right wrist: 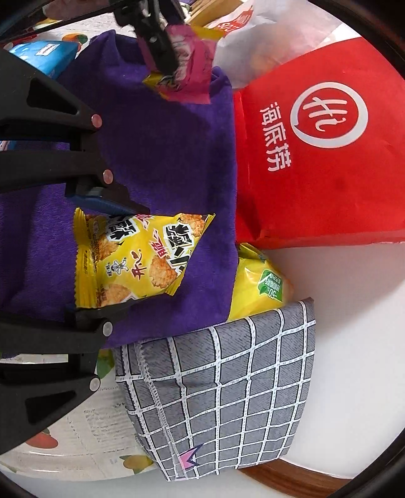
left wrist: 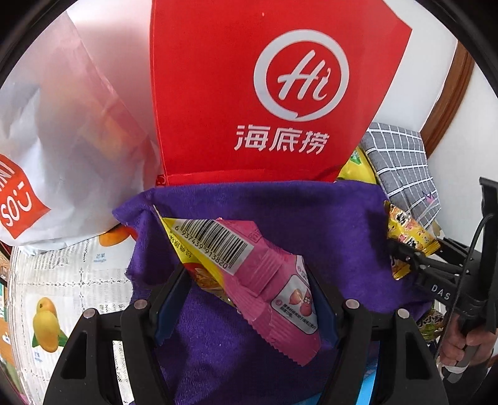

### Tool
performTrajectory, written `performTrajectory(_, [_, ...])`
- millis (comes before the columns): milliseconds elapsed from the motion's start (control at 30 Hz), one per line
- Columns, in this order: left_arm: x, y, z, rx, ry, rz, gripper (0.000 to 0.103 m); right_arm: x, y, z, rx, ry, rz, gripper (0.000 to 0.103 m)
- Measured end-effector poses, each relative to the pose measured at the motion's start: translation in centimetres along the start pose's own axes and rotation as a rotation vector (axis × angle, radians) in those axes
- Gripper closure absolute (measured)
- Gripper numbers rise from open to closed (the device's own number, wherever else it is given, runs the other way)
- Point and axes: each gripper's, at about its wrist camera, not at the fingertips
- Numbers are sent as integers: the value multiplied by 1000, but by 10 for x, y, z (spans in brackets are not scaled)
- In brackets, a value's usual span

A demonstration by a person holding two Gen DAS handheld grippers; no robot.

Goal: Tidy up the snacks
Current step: 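Carry both held bags up onto the purple towel with both tools, then open both tools to release the bags onto the purple towel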

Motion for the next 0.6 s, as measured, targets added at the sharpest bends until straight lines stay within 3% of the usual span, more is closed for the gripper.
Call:
performTrajectory(400, [5, 2, 15, -49, -1, 9, 31, -9, 0, 8, -41, 57, -51, 57])
performTrajectory(600, [5, -2, 18, -69, -1, 0, 30, -17, 0, 8, -15, 66, -84, 32])
Point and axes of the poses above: each gripper's, at about its wrist camera, not at the fingertips, and z roughly the way its jaws point, x to its right, y to its underside, and after that the axes turned 5 degrees about -z, right-handed
